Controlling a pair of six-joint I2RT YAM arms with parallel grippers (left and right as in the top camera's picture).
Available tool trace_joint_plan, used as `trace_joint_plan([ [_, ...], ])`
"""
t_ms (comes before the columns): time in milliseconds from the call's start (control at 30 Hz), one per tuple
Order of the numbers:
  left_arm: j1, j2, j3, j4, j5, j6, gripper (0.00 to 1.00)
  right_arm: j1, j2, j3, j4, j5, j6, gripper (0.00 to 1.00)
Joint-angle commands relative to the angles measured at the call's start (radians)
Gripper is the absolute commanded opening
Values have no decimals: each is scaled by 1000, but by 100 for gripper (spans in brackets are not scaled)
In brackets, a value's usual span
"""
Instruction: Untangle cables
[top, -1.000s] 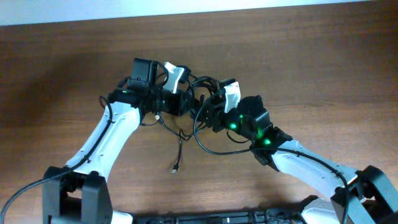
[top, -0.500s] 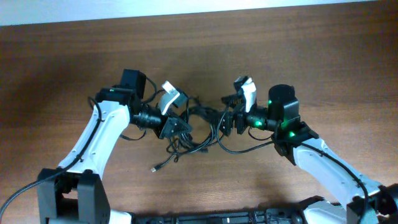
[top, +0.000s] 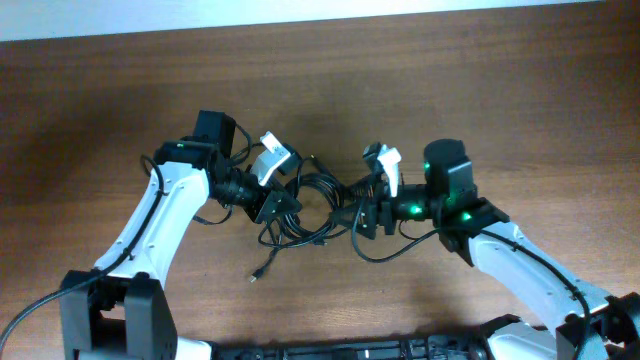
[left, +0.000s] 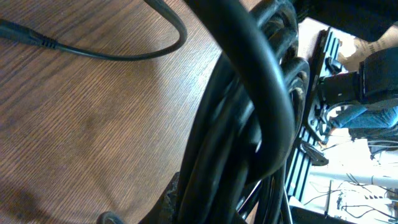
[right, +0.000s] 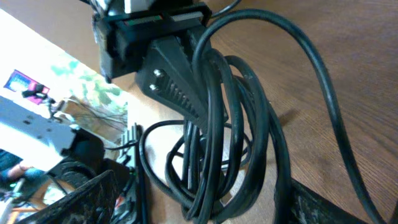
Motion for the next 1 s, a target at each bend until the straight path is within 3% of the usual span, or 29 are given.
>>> trace_joint_plan([
  [0,0,-6,4,2,51,-12,7,85,22,2,4,201,-14,75],
  [33,0,-6,4,2,68,-12,7,110,33,2,5,268,-13,72],
  [100,0,-6,5,4,95,-12,8,131,50,3,25,306,0,55],
  [167,0,-6,5,21,89,-12,11,129,52,3,118,310,104,17],
  [200,3,-6,5,32,84,-12,17,129,52,3,179,325,154,9],
  [233,8,-6,7,40,83,-13,28,129,52,2,232,376,232,4],
  [300,29,-6,36,41,84,-39,99,129,52,3,259,544,396,4],
  [400,65,-6,78,101,83,-234,99,129,52,2,260,717,589,4],
  [433,91,-6,92,183,70,-403,99,129,52,2,260,774,664,4],
  [500,121,-6,95,283,-103,-826,99,129,52,2,260,806,765,4],
  [533,127,-6,95,284,-209,-1124,99,129,52,2,261,806,790,5],
  [600,117,-6,94,286,-192,-1387,99,129,52,2,260,806,800,8],
  [667,63,-6,94,287,-140,-1458,99,130,52,2,260,806,806,12],
  [800,-82,-6,94,291,-177,-1571,99,130,52,2,260,806,806,12],
  [867,-154,-6,94,291,-288,-1709,97,130,52,2,260,805,807,9],
  [967,-233,-6,94,291,-403,-1950,96,130,52,2,261,802,920,6],
])
